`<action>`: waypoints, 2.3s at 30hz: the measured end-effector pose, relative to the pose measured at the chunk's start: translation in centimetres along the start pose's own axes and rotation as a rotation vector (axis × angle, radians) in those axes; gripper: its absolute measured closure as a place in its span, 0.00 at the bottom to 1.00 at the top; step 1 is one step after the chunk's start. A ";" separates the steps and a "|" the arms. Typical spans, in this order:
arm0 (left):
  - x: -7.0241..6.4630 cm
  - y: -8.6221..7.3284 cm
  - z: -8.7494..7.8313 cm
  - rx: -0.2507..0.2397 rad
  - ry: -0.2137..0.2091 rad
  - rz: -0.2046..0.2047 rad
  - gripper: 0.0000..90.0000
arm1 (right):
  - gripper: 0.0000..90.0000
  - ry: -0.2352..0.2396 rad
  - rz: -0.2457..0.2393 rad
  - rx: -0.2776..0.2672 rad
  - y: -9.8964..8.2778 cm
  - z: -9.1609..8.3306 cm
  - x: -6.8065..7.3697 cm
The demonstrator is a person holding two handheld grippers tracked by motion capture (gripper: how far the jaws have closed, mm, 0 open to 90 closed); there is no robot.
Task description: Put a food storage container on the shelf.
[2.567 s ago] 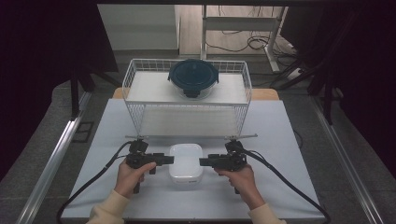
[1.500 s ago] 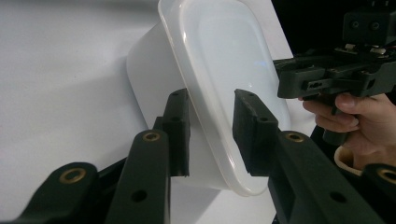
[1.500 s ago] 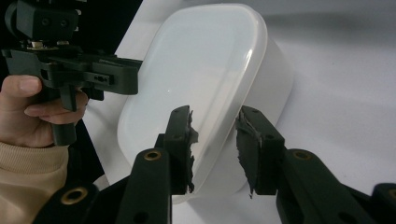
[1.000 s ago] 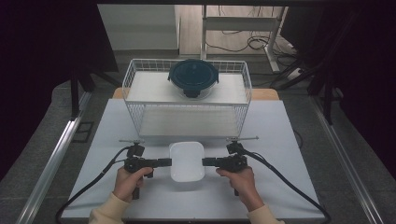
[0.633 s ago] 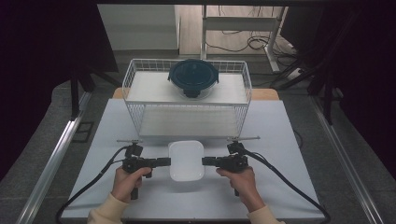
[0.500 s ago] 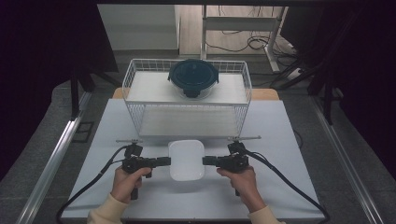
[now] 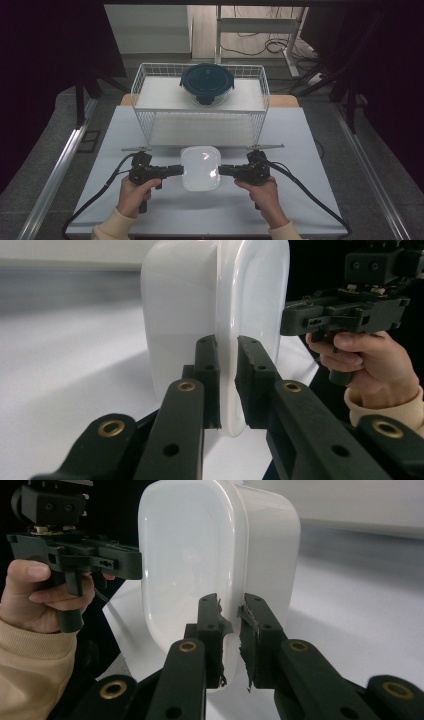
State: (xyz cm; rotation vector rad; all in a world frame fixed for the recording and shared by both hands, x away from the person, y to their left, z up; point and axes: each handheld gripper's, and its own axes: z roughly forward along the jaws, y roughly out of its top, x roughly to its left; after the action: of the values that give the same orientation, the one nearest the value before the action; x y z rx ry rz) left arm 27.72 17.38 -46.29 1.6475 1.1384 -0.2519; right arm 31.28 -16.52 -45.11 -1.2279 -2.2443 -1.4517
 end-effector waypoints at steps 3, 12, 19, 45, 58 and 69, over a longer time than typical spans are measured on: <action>-0.7 0.6 -0.2 -0.002 0.011 0.030 0.90 | 0.88 0.003 -0.008 -0.009 0.3 -0.4 0.2; -2.2 3.0 -1.1 -0.034 0.014 0.084 0.90 | 0.88 -0.007 -0.070 -0.056 2.5 -2.0 1.7; -3.2 4.8 -1.8 -0.052 0.008 0.104 0.89 | 0.89 0.000 -0.103 -0.084 4.4 -3.3 3.0; -7.0 13.5 -5.3 -0.105 0.005 0.190 0.89 | 0.89 0.017 -0.172 -0.167 12.6 -6.3 6.5; -7.8 17.5 -5.8 -0.117 0.018 0.210 0.89 | 0.89 -0.001 -0.199 -0.189 16.6 -7.3 7.3; -7.8 19.9 -5.5 -0.108 0.027 0.211 0.89 | 0.89 -0.007 -0.201 -0.197 18.7 -7.4 6.9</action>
State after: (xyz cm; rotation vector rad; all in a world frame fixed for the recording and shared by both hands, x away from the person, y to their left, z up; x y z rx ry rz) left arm 37.01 18.20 -26.28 1.6633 0.9722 -0.0318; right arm 38.63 -15.78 -25.17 -1.0851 -2.3321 -1.7813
